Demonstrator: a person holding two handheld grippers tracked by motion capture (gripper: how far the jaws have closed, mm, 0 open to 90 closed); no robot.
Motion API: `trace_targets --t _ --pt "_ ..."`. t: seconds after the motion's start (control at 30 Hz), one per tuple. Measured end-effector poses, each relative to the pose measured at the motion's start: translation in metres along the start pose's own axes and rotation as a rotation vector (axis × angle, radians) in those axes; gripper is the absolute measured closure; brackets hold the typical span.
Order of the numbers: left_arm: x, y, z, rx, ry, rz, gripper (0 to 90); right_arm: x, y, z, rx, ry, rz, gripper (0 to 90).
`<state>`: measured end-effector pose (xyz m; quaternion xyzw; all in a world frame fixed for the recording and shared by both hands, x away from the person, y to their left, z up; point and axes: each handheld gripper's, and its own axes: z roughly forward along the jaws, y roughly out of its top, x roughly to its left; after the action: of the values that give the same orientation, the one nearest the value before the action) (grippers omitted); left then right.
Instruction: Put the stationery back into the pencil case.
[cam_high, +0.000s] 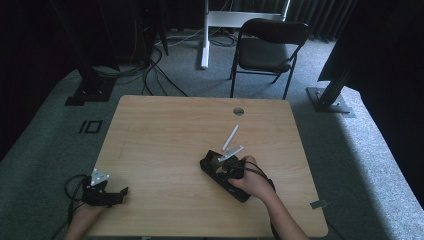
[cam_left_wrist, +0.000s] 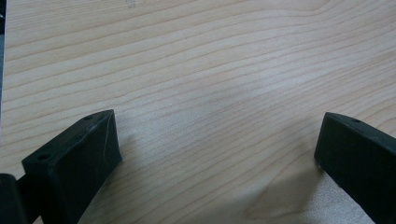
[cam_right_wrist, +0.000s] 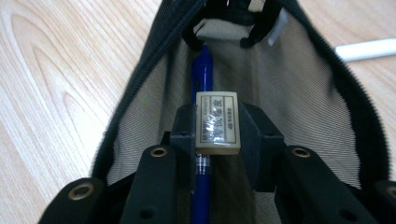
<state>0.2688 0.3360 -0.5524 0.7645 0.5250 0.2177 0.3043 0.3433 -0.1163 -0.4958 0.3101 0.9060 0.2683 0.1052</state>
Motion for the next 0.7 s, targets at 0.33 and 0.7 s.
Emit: trace_targets --t 0.33,0.7 --pt "0.0000 0.0000 0.0000 0.000 0.000 0.000 0.2 -0.0035 -0.0006 0.0060 0.009 0.016 0.022 67.6" --pt "0.0000 0.0000 0.0000 0.000 0.000 0.000 0.2 -0.0043 -0.0003 0.0008 -0.012 0.022 0.035 65.1"
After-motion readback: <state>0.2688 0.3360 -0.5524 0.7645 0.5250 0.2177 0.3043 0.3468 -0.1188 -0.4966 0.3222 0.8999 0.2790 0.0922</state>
